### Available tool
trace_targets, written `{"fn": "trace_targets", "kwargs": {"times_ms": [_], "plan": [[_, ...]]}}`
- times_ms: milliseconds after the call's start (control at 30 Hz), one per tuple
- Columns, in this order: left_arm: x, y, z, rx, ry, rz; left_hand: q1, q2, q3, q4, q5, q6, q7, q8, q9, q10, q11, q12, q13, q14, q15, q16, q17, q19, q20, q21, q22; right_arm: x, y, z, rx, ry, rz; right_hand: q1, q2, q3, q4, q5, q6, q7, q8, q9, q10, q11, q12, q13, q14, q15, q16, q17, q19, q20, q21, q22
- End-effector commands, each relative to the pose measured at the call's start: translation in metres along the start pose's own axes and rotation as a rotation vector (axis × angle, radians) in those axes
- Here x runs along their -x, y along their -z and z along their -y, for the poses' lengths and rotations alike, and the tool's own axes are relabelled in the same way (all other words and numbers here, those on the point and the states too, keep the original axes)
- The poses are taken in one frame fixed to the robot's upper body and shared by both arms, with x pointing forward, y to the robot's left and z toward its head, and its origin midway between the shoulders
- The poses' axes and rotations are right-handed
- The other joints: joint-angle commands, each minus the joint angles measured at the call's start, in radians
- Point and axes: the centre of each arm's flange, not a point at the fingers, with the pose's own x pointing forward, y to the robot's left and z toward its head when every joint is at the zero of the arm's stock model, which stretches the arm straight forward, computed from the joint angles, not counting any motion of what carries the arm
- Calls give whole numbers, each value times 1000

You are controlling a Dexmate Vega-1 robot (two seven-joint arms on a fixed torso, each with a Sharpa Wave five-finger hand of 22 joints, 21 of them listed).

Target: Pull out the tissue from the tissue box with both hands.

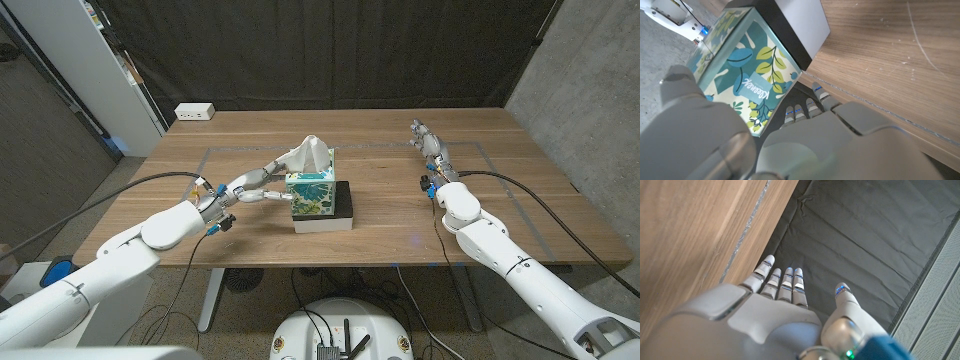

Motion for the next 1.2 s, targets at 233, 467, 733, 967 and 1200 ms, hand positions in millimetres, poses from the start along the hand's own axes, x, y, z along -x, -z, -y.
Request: {"fn": "trace_targets", "kwargs": {"times_ms": [233, 467, 733, 967, 1200], "plan": [[-48, -2, -13, 13, 189, 15, 243, 73, -13, -1, -20, 159, -116, 85, 12, 225, -107, 16, 3, 147, -30, 16, 1, 16, 76, -11, 1, 22, -11, 7, 84, 89, 8, -4, -1, 2, -7, -1, -2, 1, 2, 4, 3, 0, -1, 3, 5, 7, -4, 1, 9, 2, -6, 4], [-51, -2, -12, 57, 180, 36, 405, 146, 71, 2, -232, 496, -143, 282, 37, 563, -113, 54, 32, 298, -77, 16, 3, 76, 81, -14, 2, 24, -10, 9, 91, 100, 0, -5, -1, 2, -8, -1, -3, 1, 1, 4, 3, 0, -2, 3, 6, 7, -4, -1, 10, 3, -8, 4], [-39, -5, -9, 86, 89, 50, 434, 179, 103, 3, -280, 584, -121, 347, 57, 599, -107, 55, 53, 320, -80, 16, 4, 101, 79, -9, 3, 21, -8, 12, 88, 88, 3, -6, 0, 1, -9, -1, -3, 1, 2, 4, 4, 0, -2, 3, 7, 8, -3, -2, 11, 3, -11, 4], [-34, -8, -6, 95, 79, 33, 430, 185, 106, 6, -288, 583, -116, 353, 62, 584, -107, 46, 57, 317, -77, 13, 4, 103, 81, -9, 4, 18, -6, 13, 89, 75, 3, -7, 1, 0, -10, -1, -2, 2, 2, 4, 5, 1, -1, 3, 7, 8, -3, -3, 13, 3, -13, 5], [-30, -15, -6, 124, 56, 41, 425, 190, 109, 10, -292, 588, -112, 360, 65, 584, -108, 44, 59, 317, -79, 13, 5, 104, 81, -10, 4, 15, -4, 15, 93, 65, 1, -8, 2, 0, -12, -1, -1, 2, 2, 4, 5, 1, -2, 3, 8, 8, -3, -4, 14, 3, -16, 5]]}}
